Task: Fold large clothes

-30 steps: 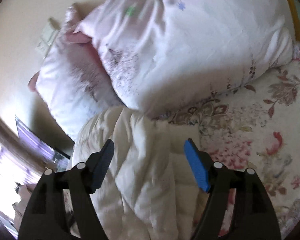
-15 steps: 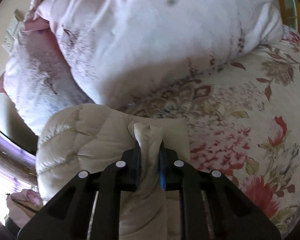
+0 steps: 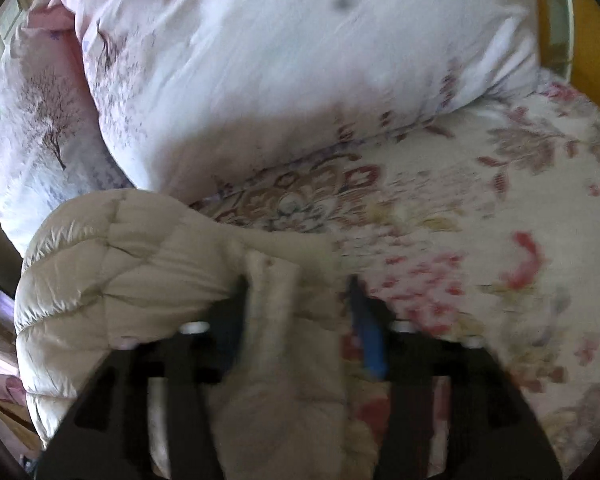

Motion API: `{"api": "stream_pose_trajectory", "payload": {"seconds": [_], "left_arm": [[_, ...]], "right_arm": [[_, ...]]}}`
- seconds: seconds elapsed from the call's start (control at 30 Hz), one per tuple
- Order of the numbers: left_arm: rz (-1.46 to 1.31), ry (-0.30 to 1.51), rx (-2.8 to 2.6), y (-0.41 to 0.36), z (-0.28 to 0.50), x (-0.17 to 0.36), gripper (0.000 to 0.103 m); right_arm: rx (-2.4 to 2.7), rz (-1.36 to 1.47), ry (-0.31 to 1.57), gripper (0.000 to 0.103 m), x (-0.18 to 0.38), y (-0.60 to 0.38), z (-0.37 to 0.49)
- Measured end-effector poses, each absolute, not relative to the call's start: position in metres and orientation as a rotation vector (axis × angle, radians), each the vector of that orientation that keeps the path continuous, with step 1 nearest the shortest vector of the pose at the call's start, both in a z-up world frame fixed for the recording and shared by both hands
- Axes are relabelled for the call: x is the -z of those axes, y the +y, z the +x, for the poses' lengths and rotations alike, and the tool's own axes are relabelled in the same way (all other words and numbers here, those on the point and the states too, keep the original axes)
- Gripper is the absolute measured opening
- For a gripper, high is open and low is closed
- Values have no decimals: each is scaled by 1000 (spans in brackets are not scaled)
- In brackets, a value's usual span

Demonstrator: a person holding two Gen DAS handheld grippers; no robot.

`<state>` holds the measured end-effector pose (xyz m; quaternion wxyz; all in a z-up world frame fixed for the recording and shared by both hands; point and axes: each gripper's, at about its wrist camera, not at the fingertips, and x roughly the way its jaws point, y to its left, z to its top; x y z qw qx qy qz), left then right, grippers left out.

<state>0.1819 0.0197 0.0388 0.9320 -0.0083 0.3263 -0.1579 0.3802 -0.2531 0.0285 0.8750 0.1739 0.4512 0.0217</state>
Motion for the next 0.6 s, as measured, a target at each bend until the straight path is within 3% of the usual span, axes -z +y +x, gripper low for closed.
{"api": "stream_pose_trajectory", "payload": {"seconds": [0.3,0.6], "left_arm": [[-22,669,70,61,169,-39,102],[-40,721,79,58,171,-16,102]], "right_arm": [[-278,218,768,63,-88,-239,260],[-339,-22,899,65,-49,-184,233]]}}
